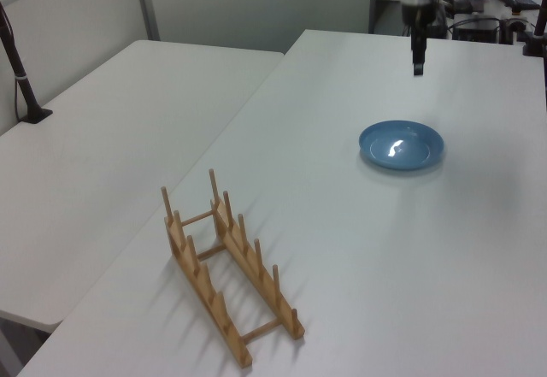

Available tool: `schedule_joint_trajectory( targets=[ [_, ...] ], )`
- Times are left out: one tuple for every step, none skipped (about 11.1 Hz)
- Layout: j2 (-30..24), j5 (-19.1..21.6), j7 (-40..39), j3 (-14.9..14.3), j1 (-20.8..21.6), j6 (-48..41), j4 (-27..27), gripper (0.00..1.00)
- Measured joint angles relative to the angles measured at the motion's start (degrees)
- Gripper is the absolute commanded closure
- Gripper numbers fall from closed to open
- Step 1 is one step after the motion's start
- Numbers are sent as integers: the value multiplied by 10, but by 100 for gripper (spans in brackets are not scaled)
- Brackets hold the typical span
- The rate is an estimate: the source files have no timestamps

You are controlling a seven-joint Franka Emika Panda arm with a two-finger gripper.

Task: Place plate in plate rack
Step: 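Lower the gripper onto the plate rim and close on it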

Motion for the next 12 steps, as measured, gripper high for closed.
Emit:
schedule_joint_trajectory(
  targets=[
    [17,0,14,0,1,38,-24,5],
    [34,1,30,1,1,65,-39,5],
    [52,1,47,2,1,81,-46,12],
    [67,1,61,2,2,91,-47,12],
    [76,3,76,3,3,98,-47,17],
    [85,10,100,3,5,103,-47,20],
    [90,19,113,3,7,105,-47,25],
    [92,26,122,4,9,105,-46,31],
    [93,33,127,5,11,105,-46,36],
    [93,39,131,5,14,105,-46,46],
    [93,45,136,5,16,105,-46,57],
    [93,48,139,5,18,105,-46,70]
  ],
)
